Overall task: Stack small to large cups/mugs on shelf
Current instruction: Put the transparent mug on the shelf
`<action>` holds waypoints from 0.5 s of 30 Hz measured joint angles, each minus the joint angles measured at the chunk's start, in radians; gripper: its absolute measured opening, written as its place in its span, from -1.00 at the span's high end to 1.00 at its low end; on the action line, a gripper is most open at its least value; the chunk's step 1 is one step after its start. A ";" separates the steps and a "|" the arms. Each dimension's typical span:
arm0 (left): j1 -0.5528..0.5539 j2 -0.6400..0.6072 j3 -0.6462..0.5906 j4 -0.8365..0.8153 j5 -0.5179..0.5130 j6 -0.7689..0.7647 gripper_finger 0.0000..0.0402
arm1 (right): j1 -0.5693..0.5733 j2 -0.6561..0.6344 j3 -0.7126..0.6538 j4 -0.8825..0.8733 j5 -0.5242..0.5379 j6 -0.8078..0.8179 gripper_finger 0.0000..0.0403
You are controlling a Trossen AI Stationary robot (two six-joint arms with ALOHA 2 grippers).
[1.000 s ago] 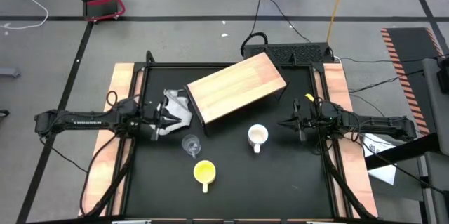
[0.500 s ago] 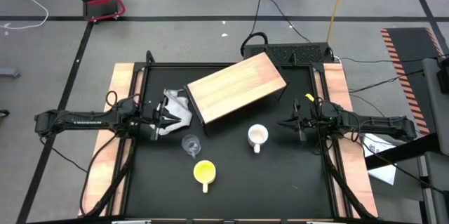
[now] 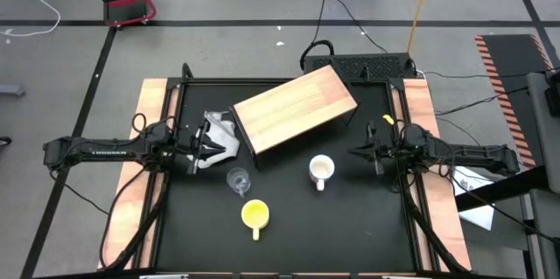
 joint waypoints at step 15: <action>0.000 0.000 0.000 0.004 -0.018 -0.040 0.99 | 0.000 0.000 0.000 0.099 0.000 -0.008 1.00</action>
